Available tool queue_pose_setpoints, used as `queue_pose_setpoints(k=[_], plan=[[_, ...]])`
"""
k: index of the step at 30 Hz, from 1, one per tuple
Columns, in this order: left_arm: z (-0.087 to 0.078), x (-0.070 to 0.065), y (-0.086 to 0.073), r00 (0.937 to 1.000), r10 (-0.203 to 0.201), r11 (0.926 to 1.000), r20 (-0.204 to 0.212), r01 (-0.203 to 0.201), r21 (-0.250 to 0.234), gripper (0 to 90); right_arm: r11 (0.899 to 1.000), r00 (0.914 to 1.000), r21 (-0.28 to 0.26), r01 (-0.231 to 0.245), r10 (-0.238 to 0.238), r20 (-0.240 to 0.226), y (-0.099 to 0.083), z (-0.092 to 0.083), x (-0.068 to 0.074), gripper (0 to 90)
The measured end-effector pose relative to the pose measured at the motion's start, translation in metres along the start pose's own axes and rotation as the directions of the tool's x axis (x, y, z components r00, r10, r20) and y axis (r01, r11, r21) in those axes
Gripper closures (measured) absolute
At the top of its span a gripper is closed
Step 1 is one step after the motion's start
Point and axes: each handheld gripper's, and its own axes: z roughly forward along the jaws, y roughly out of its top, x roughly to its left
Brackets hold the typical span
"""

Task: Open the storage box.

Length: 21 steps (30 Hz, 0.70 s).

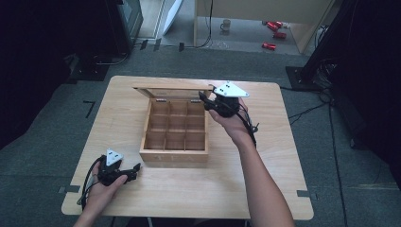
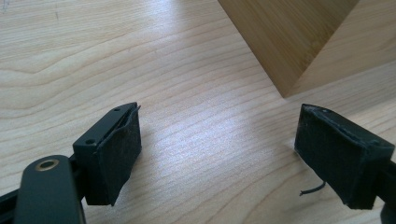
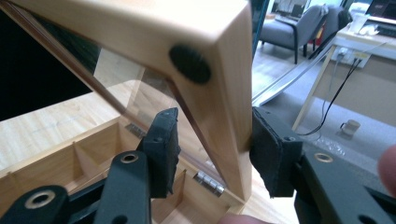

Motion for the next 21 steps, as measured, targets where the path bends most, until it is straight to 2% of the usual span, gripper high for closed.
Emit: queue_pose_setpoints(k=[7,19,21], plan=[[0.000,0.000,0.000,1.0000,-0.002,1.0000,0.002,0.002,-0.001,15.3,1.000,0.9997,-0.014,0.023,-0.022,0.012,0.004,0.006,-0.009,60.7],[0.000,0.001,0.000,1.0000,-0.005,1.0000,0.005,0.005,-0.005,15.3,0.998,0.9951,-0.044,0.038,-0.033,0.093,0.008,0.021,-0.016,66.8],[0.000,0.001,0.000,1.0000,-0.004,1.0000,0.005,0.004,-0.004,15.4,0.999,0.9950,-0.043,0.025,-0.020,0.098,0.010,0.024,-0.018,66.8]])
